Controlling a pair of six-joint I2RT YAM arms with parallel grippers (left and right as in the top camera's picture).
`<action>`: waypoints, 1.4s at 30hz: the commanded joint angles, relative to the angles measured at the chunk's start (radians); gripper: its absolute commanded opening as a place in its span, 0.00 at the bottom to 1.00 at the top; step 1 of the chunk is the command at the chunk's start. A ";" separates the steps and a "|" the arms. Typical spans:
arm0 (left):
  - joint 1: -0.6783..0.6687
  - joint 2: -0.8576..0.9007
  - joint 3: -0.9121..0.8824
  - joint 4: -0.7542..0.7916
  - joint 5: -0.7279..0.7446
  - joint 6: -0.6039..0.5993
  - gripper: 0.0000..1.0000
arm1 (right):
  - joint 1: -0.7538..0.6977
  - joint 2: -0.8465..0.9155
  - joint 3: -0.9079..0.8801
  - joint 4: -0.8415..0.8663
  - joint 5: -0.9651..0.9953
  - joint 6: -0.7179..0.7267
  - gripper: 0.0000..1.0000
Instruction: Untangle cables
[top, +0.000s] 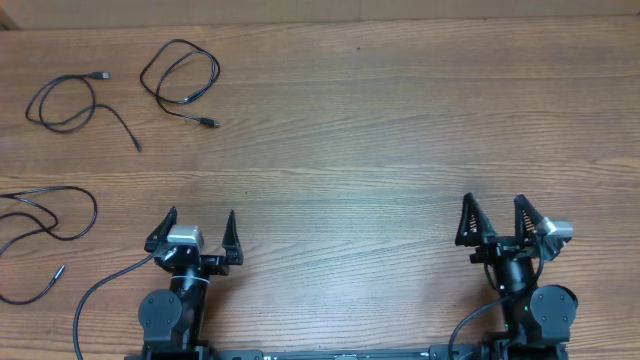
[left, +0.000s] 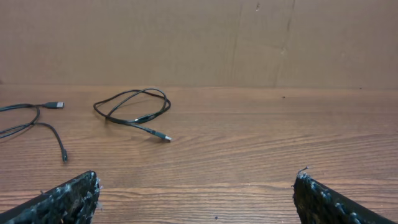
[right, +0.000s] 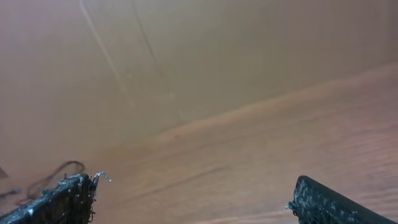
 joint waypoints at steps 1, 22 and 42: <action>0.005 -0.011 -0.008 0.002 -0.010 0.008 0.99 | -0.020 -0.013 -0.045 0.006 -0.013 -0.054 1.00; 0.005 -0.011 -0.008 0.002 -0.010 0.008 0.99 | -0.010 -0.013 -0.045 0.008 -0.047 -0.316 1.00; 0.005 -0.011 -0.008 0.002 -0.010 0.008 0.99 | -0.012 -0.013 -0.045 0.008 -0.020 -0.313 1.00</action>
